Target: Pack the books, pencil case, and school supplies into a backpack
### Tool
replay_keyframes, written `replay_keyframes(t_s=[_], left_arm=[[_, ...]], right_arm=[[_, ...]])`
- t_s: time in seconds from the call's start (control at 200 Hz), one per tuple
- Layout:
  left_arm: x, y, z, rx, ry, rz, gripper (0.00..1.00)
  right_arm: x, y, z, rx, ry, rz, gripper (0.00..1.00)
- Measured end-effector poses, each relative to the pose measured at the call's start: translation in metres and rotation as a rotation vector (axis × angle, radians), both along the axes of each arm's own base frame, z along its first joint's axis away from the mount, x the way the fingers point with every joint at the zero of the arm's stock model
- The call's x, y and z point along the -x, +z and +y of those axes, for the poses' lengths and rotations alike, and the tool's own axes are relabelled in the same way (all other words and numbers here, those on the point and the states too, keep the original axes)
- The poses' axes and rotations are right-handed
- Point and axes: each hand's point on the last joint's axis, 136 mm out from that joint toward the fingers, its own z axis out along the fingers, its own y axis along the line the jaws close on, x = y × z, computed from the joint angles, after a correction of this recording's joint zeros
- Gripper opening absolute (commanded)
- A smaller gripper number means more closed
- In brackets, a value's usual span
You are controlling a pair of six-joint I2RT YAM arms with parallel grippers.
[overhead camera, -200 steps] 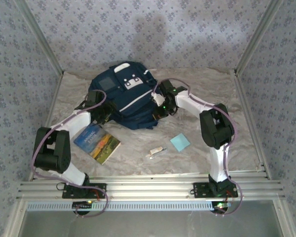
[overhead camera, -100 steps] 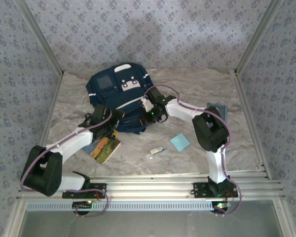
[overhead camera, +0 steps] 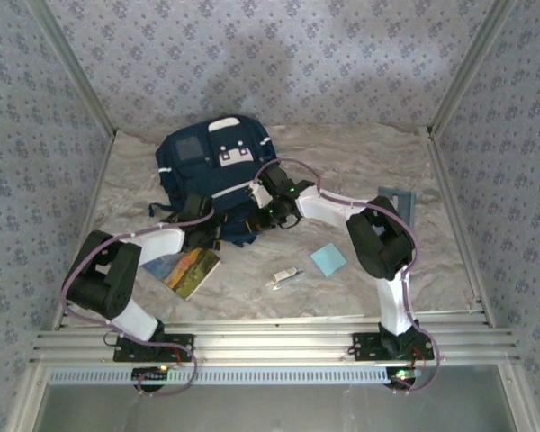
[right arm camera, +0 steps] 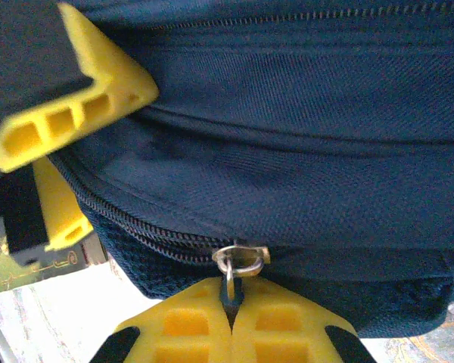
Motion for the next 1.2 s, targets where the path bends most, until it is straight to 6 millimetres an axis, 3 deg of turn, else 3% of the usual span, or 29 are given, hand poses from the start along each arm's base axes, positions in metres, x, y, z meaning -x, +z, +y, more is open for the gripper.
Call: replay_keyframes(t_s=[0.065, 0.295, 0.585, 0.705, 0.924, 1.079, 1.179, 1.204], left_arm=[[-0.008, 0.001, -0.001, 0.009, 0.007, -0.023, 0.0], [-0.028, 0.008, -0.009, 0.029, -0.051, -0.084, 0.0], [-0.042, 0.018, -0.02, -0.049, -0.371, -0.094, 0.0], [-0.042, 0.023, -0.018, -0.082, -0.482, -0.124, 0.0], [-0.033, 0.025, 0.009, -0.161, -0.588, -0.108, 0.0], [-0.032, 0.022, 0.053, -0.18, -0.569, -0.068, 0.0], [-0.027, 0.021, 0.059, -0.176, -0.588, -0.051, 0.0], [-0.027, 0.021, 0.059, -0.178, -0.593, -0.051, 0.06]], right_arm=[[-0.001, -0.002, -0.003, 0.005, 0.003, -0.004, 0.0], [-0.014, -0.001, -0.025, 0.025, 0.012, -0.036, 0.0], [-0.045, -0.005, -0.093, 0.095, -0.019, -0.031, 0.0], [-0.042, -0.009, -0.108, 0.103, -0.005, -0.002, 0.0], [-0.028, -0.013, -0.108, 0.084, 0.052, 0.013, 0.0], [-0.04, -0.021, -0.142, 0.14, -0.029, 0.015, 0.0], [-0.048, -0.019, -0.148, 0.134, -0.049, 0.0, 0.0], [-0.048, -0.019, -0.148, 0.136, -0.05, -0.002, 0.0]])
